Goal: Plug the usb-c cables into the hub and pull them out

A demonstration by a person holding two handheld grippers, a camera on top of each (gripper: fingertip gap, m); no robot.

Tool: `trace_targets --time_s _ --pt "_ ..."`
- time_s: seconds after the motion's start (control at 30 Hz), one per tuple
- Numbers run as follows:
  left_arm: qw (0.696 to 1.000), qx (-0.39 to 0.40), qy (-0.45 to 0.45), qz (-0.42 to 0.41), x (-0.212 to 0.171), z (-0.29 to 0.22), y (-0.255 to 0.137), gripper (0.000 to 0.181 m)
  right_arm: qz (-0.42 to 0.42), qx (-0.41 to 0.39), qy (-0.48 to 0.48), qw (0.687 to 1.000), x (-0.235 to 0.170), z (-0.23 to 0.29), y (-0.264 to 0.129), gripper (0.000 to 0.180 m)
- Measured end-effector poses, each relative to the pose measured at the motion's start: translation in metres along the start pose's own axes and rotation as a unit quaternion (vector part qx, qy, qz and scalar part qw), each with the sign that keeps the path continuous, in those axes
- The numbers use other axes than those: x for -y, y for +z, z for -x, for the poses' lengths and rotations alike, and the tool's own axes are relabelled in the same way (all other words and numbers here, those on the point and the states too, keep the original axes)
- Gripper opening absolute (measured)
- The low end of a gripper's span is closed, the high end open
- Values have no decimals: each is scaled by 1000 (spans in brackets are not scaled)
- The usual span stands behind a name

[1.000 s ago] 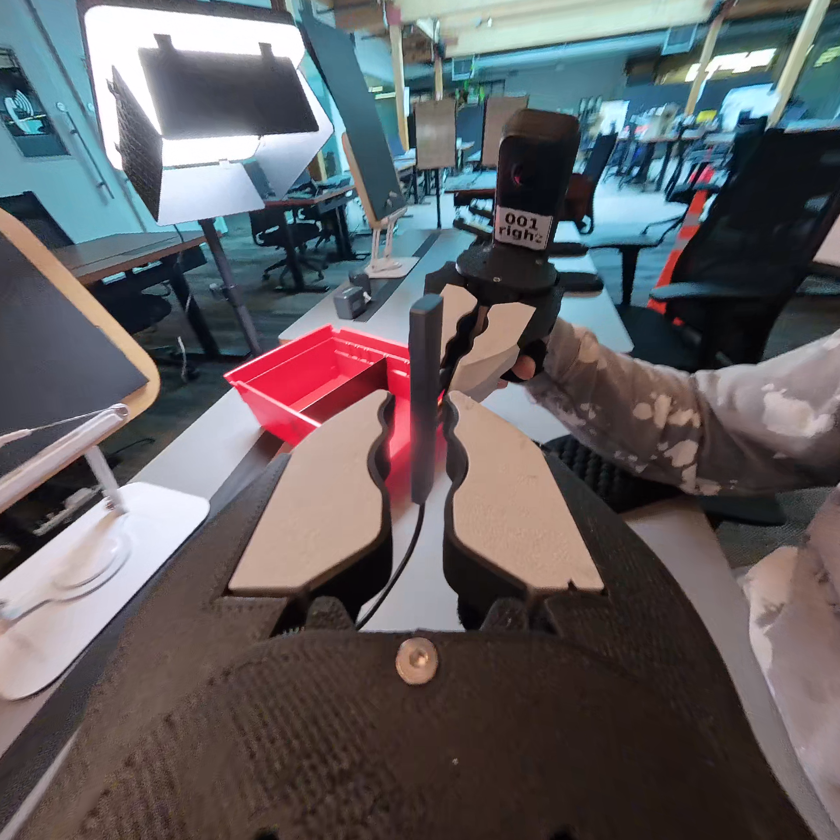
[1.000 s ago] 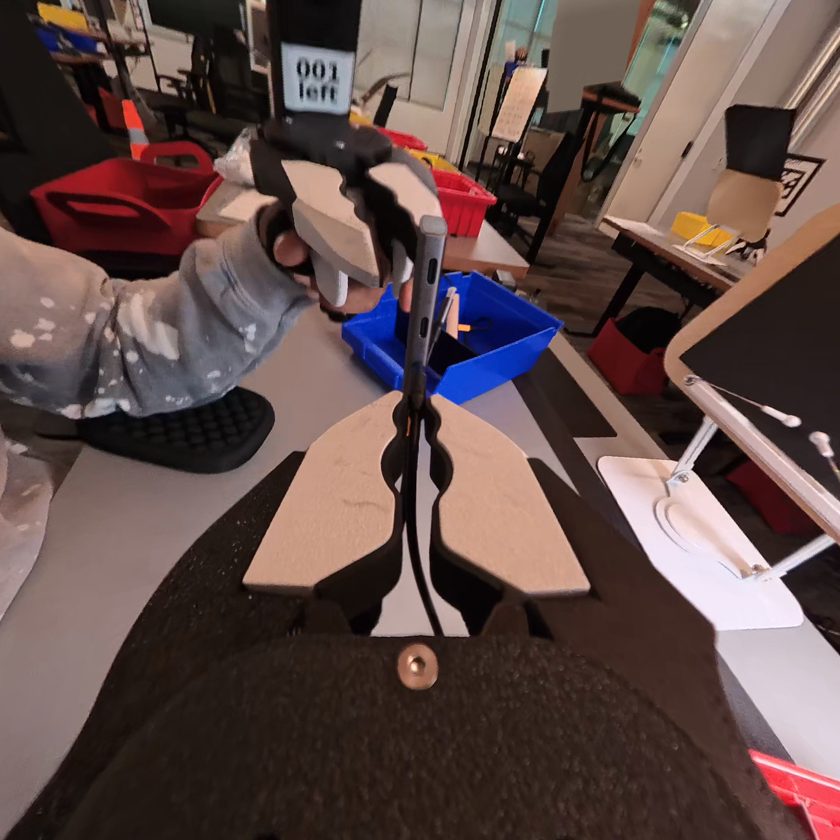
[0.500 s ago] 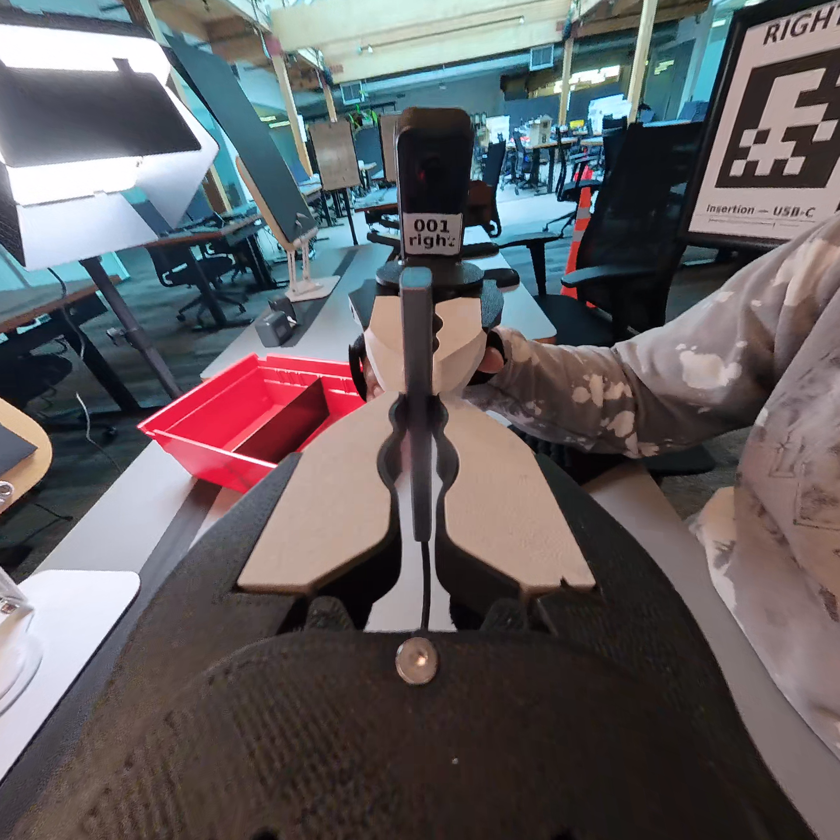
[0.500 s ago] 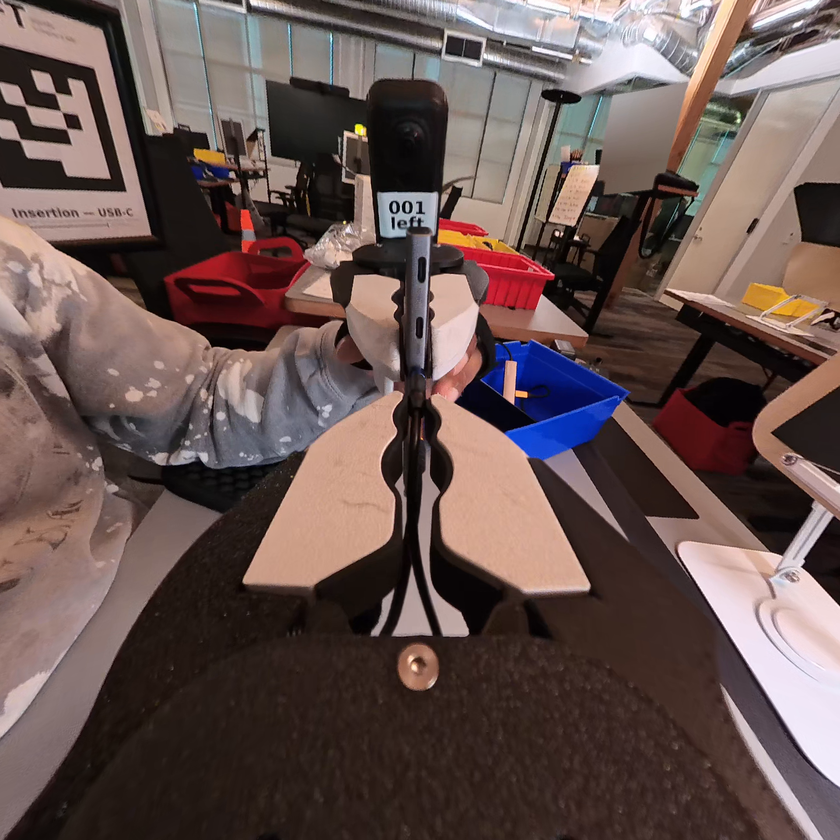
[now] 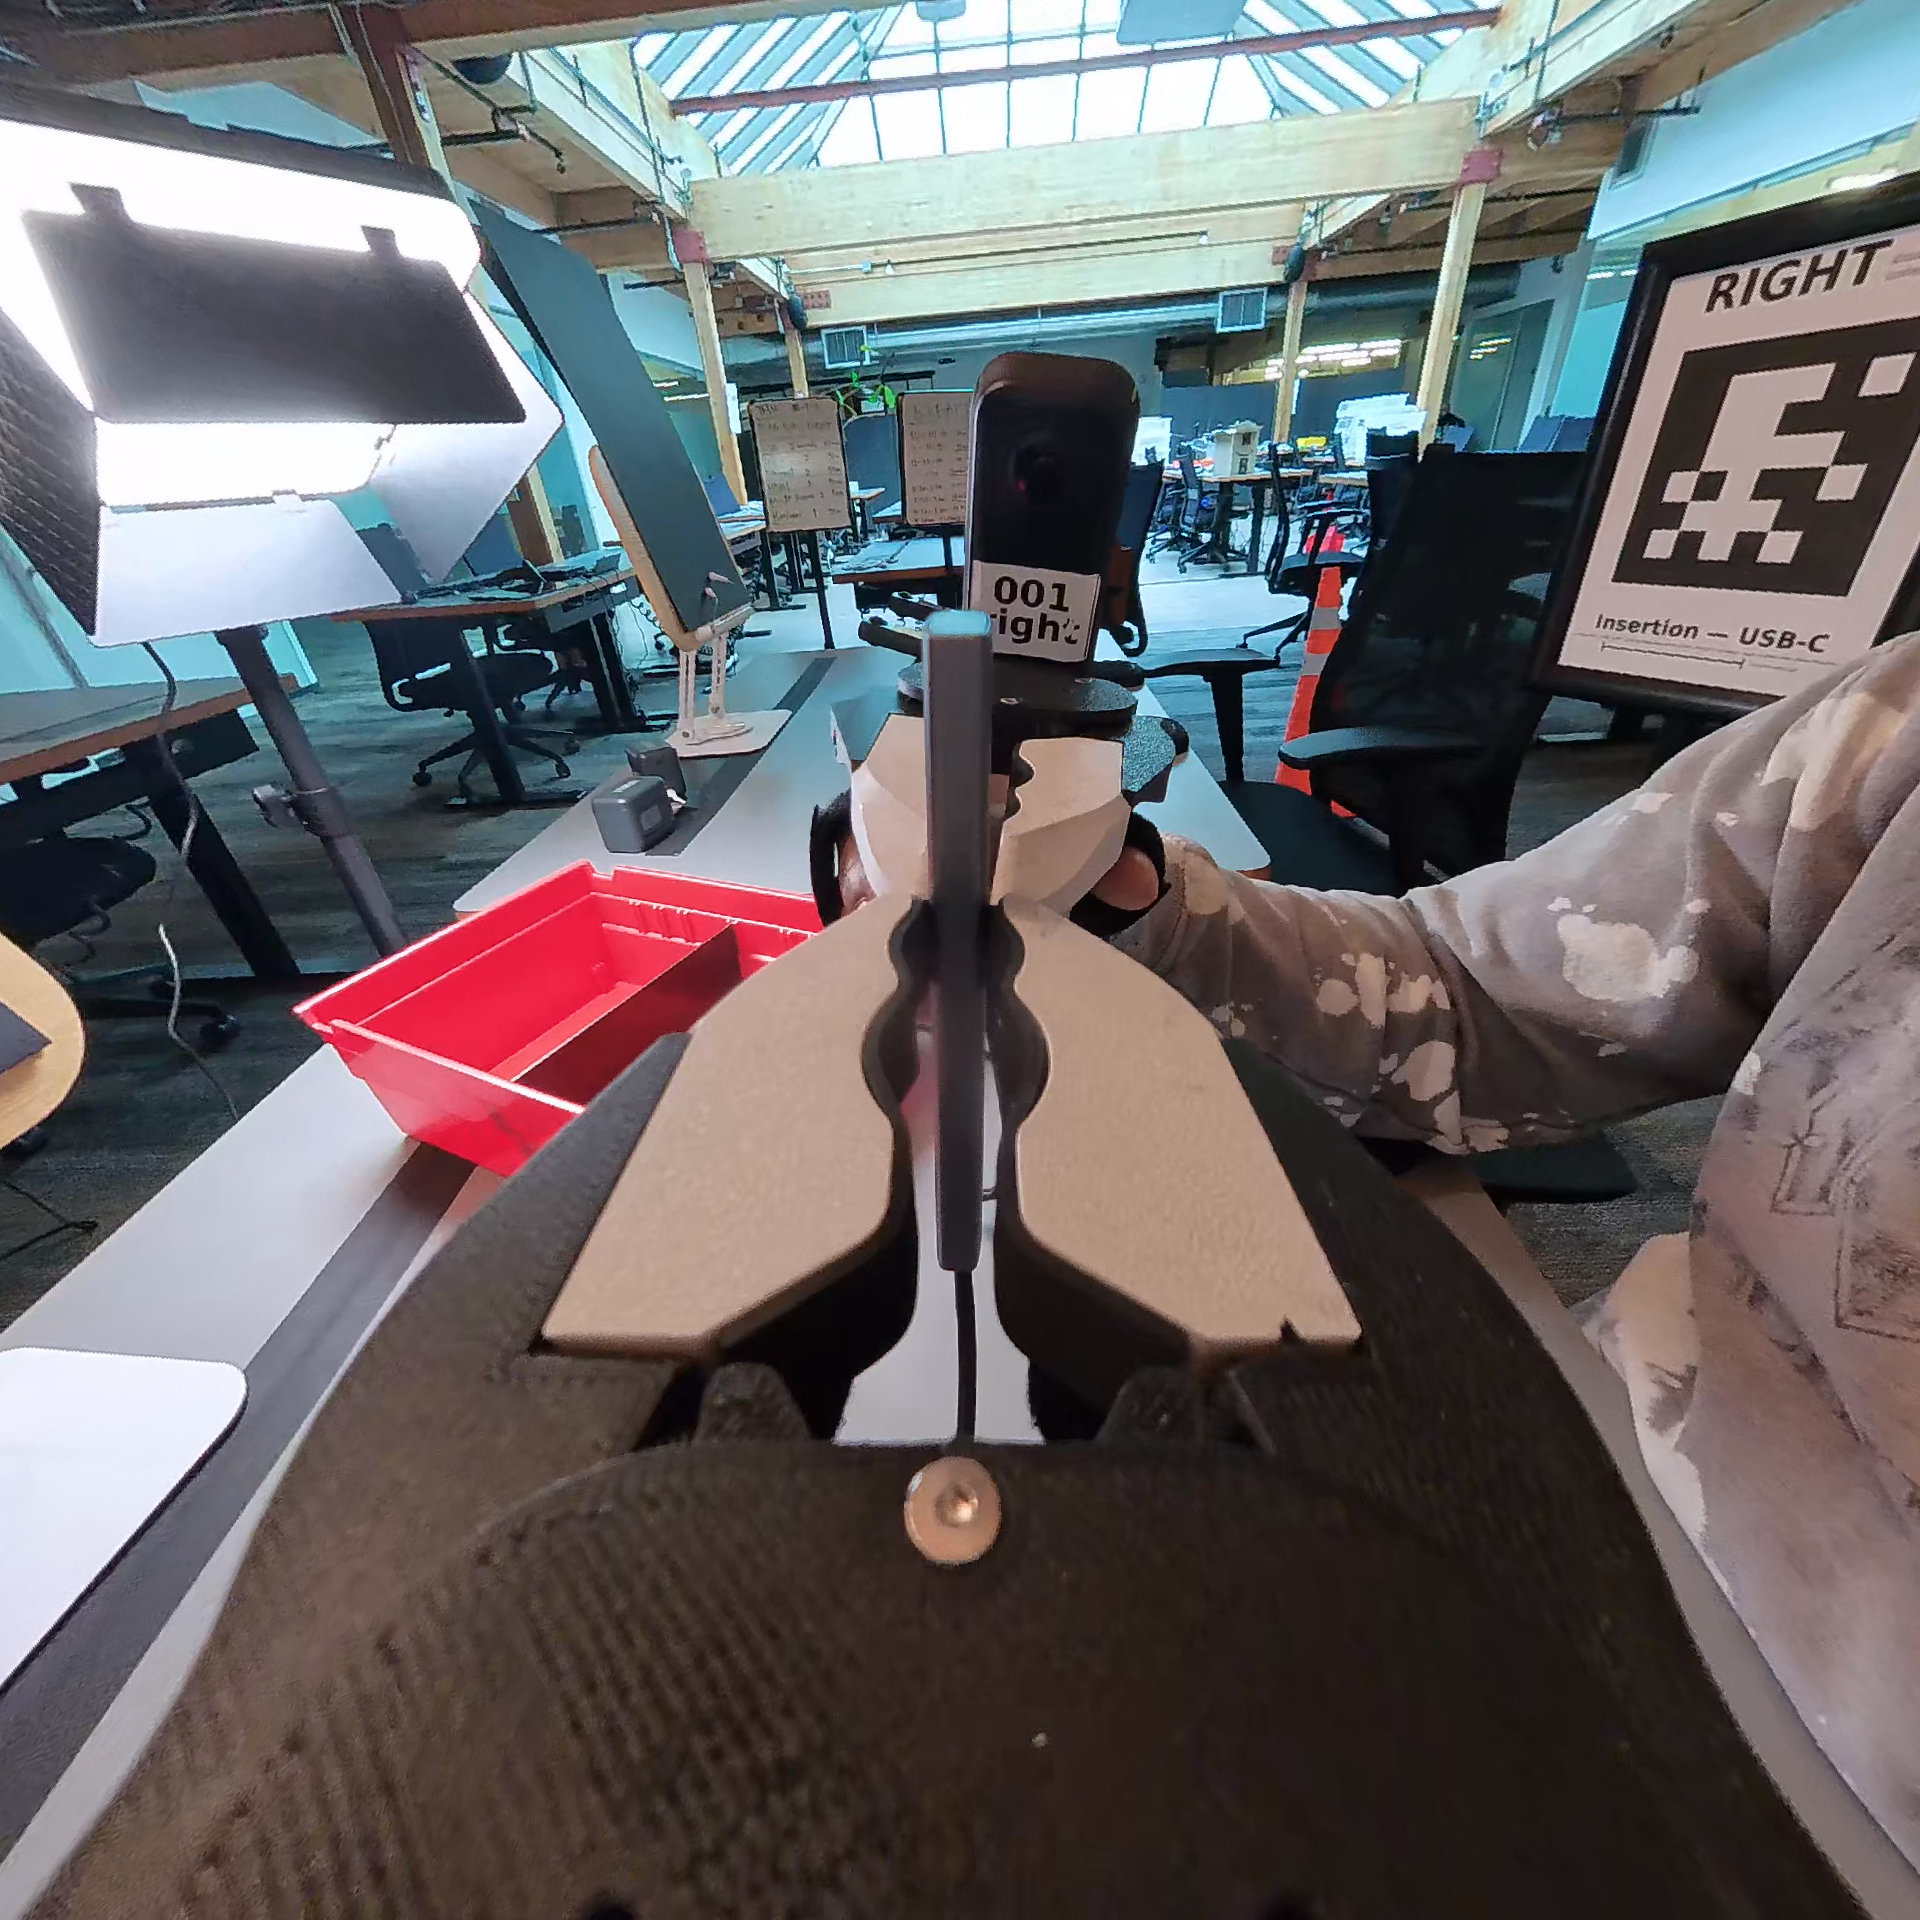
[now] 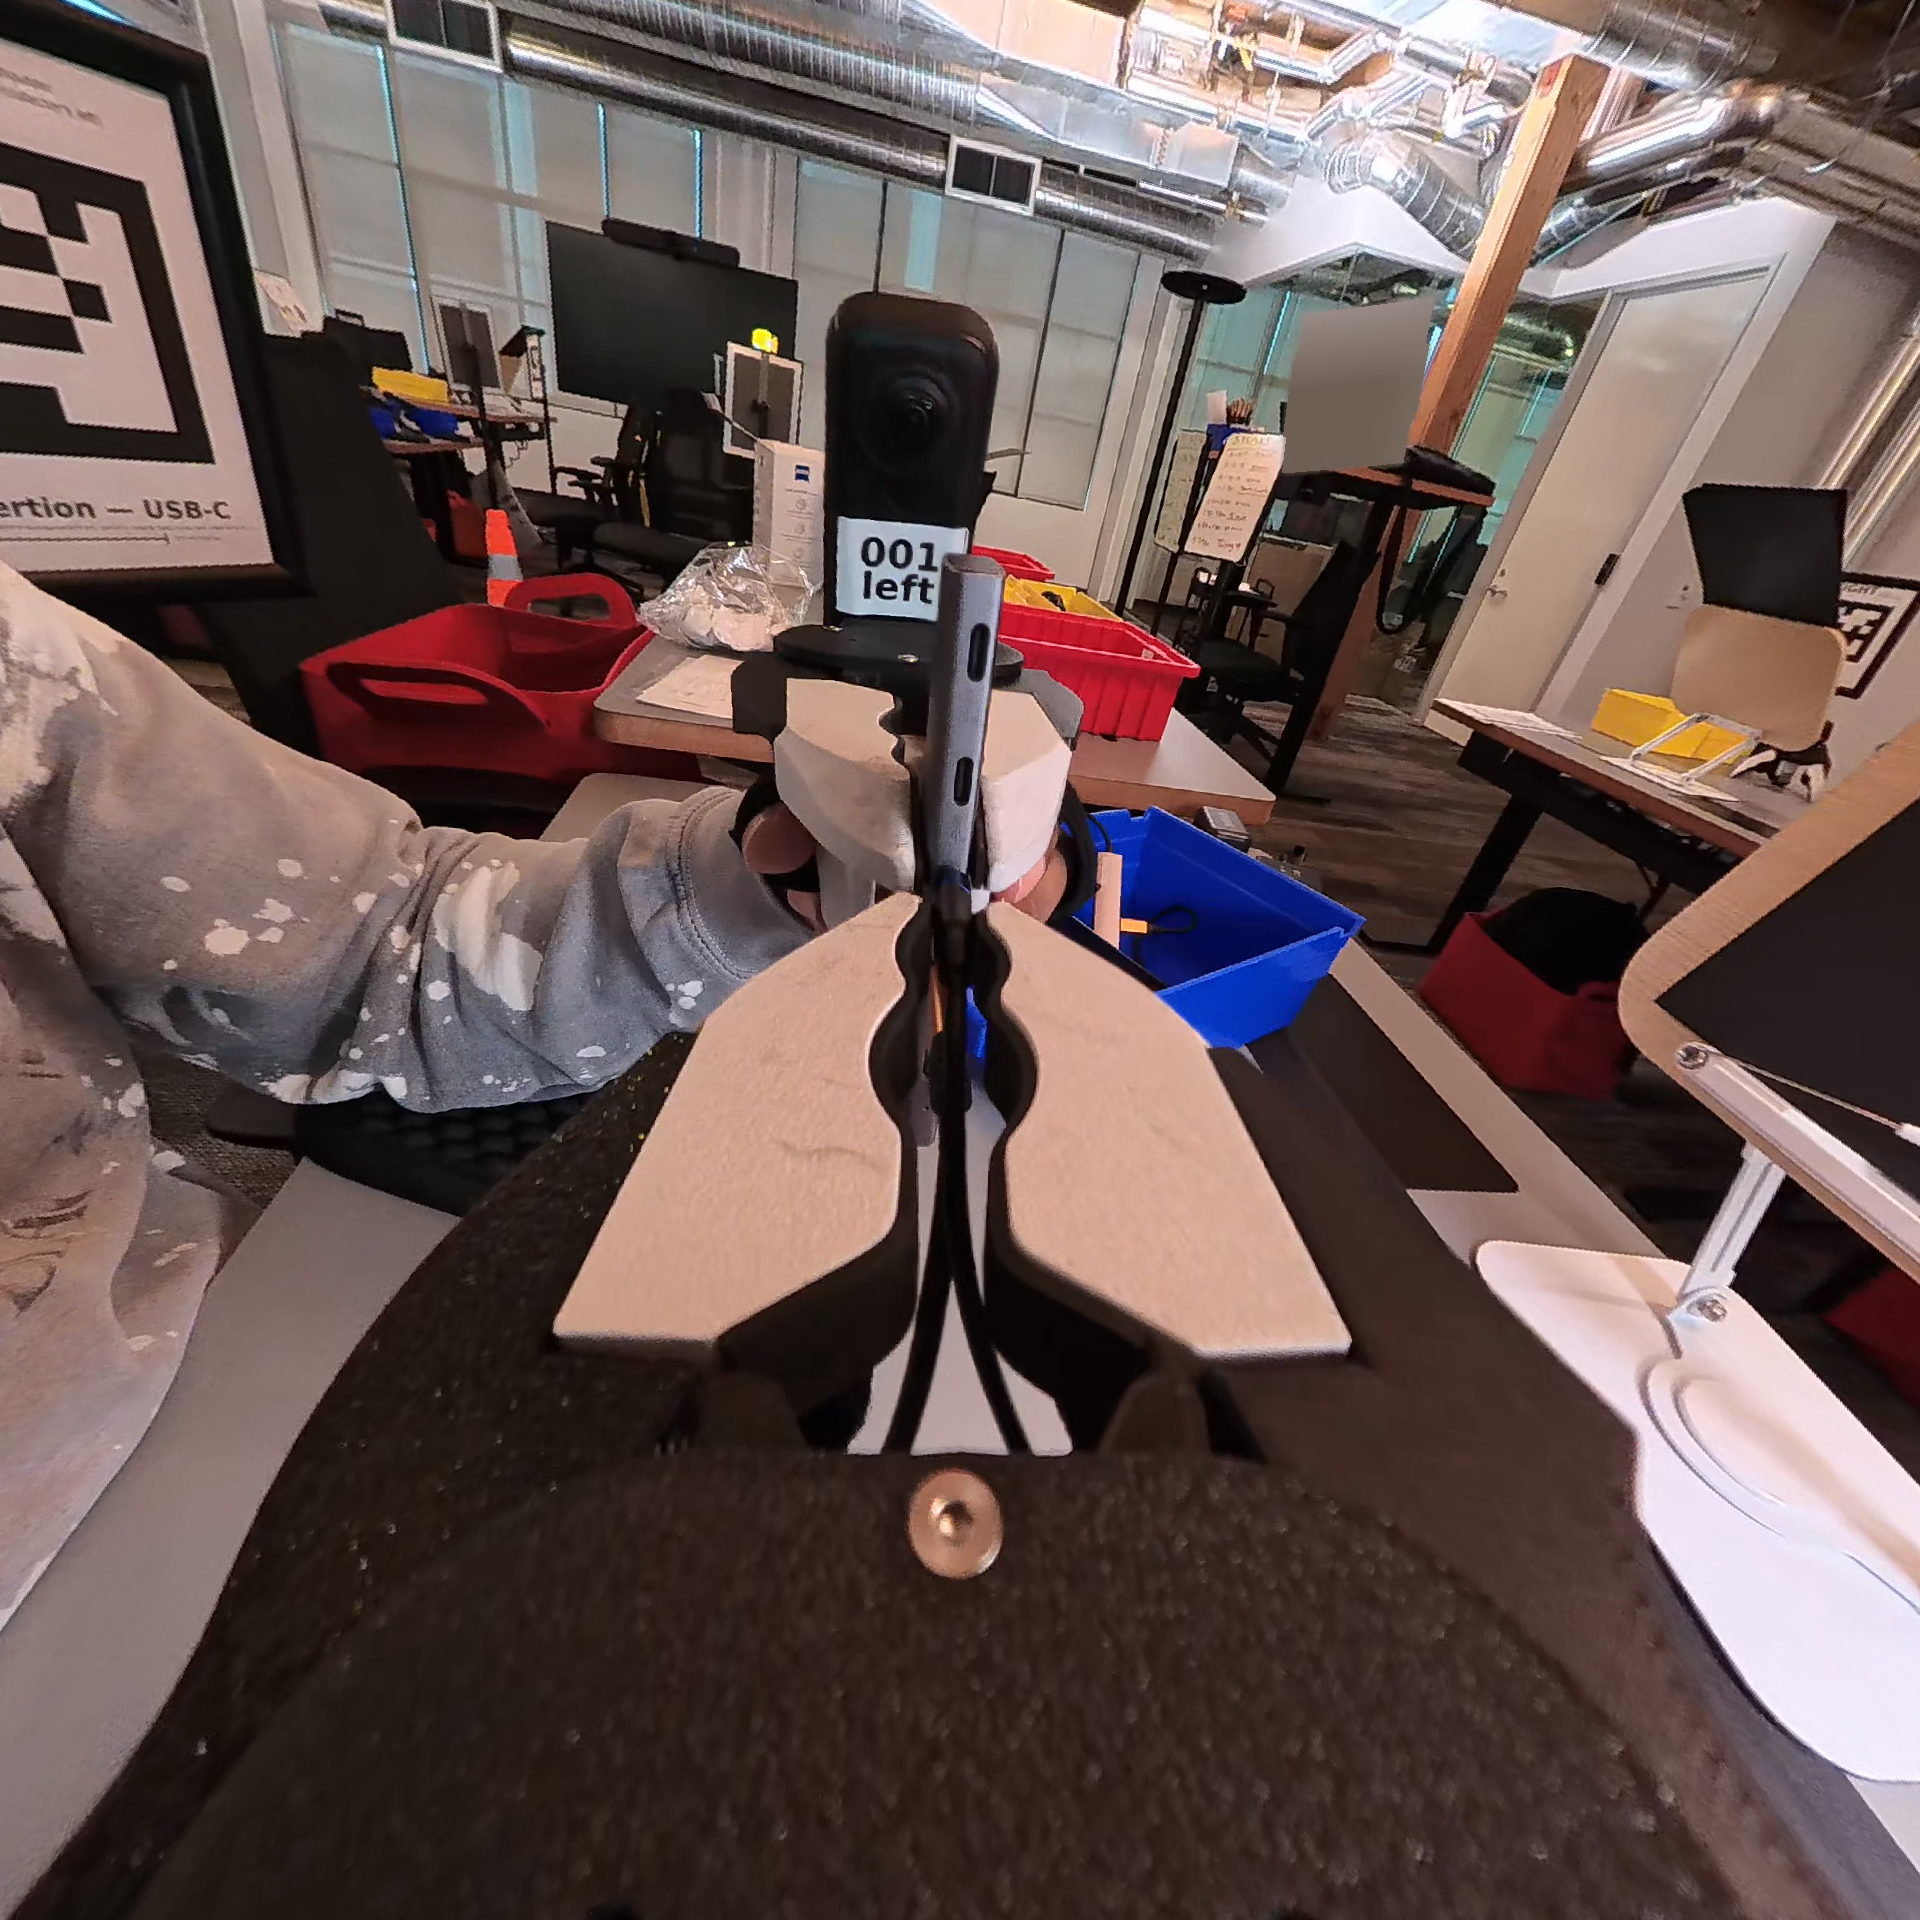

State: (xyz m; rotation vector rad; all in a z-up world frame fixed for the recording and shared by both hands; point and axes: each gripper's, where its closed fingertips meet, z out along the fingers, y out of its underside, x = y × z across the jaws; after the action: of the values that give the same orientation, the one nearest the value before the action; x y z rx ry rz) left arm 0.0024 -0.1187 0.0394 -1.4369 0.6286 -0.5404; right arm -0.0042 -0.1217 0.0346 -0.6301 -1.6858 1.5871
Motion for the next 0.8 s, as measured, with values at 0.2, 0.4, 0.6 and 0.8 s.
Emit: trace_targets --time_s 0.2,0.4,0.6,0.8 --pt "999 8 7 30 -4 2 -2 11 -8 8 -3 1000 -3 0 1 7" --pt "998 57 -26 -13 19 30 -43 11 -58 -18 13 998 13 -26 -46 7" --pt "991 135 -7 -3 30 52 -99 10 -46 -191 -6 980 19 -84 -123 7" --pt "990 135 -35 13 13 61 -78 10 -28 -295 -44 954 16 -120 -136 7"
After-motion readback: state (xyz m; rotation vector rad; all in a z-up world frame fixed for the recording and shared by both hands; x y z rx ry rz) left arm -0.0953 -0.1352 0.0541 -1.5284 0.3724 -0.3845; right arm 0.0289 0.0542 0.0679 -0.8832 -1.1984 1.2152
